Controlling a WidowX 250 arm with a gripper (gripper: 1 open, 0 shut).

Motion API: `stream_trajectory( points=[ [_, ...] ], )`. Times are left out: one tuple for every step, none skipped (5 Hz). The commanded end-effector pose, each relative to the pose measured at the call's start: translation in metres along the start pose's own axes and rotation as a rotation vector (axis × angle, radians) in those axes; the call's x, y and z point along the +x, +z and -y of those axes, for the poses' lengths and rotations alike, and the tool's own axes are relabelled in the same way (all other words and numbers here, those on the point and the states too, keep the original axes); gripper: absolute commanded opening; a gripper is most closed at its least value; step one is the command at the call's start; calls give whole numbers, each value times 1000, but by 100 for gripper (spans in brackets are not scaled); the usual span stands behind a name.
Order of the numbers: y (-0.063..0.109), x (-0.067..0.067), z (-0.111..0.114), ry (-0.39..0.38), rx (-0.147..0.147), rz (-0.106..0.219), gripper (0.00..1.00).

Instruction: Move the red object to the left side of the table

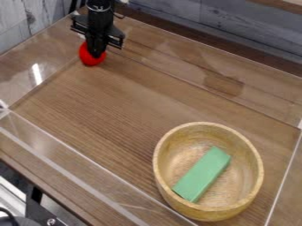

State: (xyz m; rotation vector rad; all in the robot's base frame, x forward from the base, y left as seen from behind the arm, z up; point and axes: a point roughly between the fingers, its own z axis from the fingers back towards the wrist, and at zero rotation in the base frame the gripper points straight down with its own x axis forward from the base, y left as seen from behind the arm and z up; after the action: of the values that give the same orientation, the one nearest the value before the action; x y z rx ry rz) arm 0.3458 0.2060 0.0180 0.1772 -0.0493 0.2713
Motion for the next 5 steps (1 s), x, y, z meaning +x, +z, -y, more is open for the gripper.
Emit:
stream_trajectory(
  points=[
    [-8, -12, -14, 58, -9, -48, 0],
    [-7, -15, -16, 75, -12, -65, 0],
    [-6, -18, -18, 91, -14, -83, 0],
    [-5, -20, -20, 106, -14, -100, 0],
    [-5, -24, -21, 120, -14, -118, 0]
  ],
)
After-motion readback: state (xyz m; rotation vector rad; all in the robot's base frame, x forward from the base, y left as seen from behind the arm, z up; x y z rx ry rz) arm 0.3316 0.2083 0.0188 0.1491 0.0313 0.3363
